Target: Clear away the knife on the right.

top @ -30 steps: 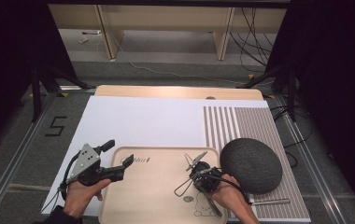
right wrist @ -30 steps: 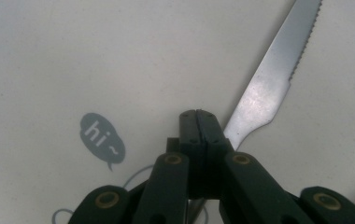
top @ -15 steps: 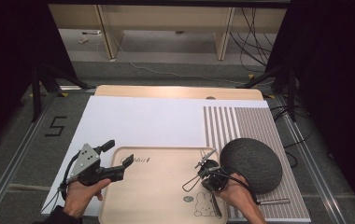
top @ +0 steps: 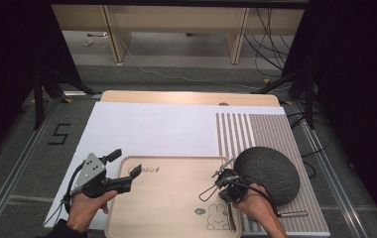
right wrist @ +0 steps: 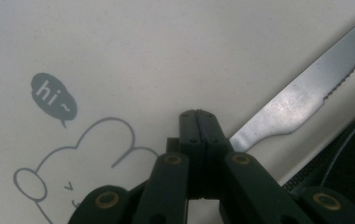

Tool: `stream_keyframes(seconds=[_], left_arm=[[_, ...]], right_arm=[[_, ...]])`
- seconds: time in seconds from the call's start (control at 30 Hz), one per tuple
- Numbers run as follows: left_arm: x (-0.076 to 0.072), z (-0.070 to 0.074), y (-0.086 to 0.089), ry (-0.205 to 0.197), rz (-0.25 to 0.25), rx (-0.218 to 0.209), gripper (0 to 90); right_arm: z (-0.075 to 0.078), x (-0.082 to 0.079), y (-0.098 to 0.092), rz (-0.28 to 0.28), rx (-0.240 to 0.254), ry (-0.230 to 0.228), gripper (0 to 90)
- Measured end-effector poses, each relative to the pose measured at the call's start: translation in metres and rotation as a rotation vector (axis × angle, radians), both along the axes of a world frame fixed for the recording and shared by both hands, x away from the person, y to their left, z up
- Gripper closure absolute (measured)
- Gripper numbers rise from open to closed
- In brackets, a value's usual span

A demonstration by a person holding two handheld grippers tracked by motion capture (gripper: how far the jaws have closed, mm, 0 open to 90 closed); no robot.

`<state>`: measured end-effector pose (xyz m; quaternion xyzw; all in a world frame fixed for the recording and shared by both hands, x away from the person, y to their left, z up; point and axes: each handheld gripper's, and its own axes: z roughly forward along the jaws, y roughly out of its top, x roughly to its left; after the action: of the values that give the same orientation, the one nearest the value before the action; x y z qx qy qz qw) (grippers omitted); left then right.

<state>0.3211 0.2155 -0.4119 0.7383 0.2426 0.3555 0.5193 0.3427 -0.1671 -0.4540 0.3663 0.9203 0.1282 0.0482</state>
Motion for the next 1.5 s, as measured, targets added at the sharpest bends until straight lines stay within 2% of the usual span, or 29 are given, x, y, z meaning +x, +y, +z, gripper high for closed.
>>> stream_keyframes(seconds=[0.2,0.27,0.3,0.33,0.37,0.4,0.43,0.53,0.7,0.8,0.93,1.27,1.5], left_arm=[[-0.001,0.0,0.001,0.0,0.005,0.004,16.0],[-0.001,0.0,0.002,0.0,0.007,0.007,16.0],[-0.001,0.0,0.002,0.001,0.008,0.009,16.0],[0.0,0.0,0.001,0.001,0.008,0.009,16.0],[0.0,0.0,0.001,0.001,0.008,0.01,16.0],[0.0,0.0,0.001,0.0,0.006,0.014,16.0],[0.001,0.0,0.001,0.0,0.005,0.014,16.0],[0.001,0.0,0.0,0.001,0.007,0.016,16.0],[0.003,-0.001,-0.001,0.001,0.005,0.022,16.0],[0.003,-0.001,-0.002,0.001,0.005,0.025,16.0],[0.004,-0.001,-0.002,0.001,0.004,0.028,16.0],[0.005,-0.001,-0.002,0.001,0.006,0.028,16.0],[0.007,-0.001,-0.001,0.0,0.003,0.034,15.9]], right_arm=[[0.0,0.002,-0.001,-0.002,0.001,0.002,90.0],[0.0,0.002,-0.002,0.0,0.019,0.007,90.0],[0.001,0.003,-0.004,-0.001,0.04,0.009,89.8],[0.003,0.004,-0.006,-0.004,0.065,0.004,85.8],[0.006,0.004,-0.008,-0.003,0.102,-0.002,82.3],[0.011,0.004,-0.012,-0.011,0.159,-0.003,74.1],[0.011,0.004,-0.012,-0.011,0.159,-0.003,74.1],[0.017,0.004,-0.018,-0.035,0.248,-0.02,62.2],[0.026,0.004,-0.026,-0.066,0.34,-0.056,47.8],[0.029,0.003,-0.028,-0.067,0.386,-0.071,42.2],[0.034,0.001,-0.03,-0.071,0.42,-0.093,37.6],[0.043,-0.002,-0.04,-0.1,0.499,-0.114,31.5],[0.046,-0.003,-0.046,-0.121,0.509,-0.134,27.9]])
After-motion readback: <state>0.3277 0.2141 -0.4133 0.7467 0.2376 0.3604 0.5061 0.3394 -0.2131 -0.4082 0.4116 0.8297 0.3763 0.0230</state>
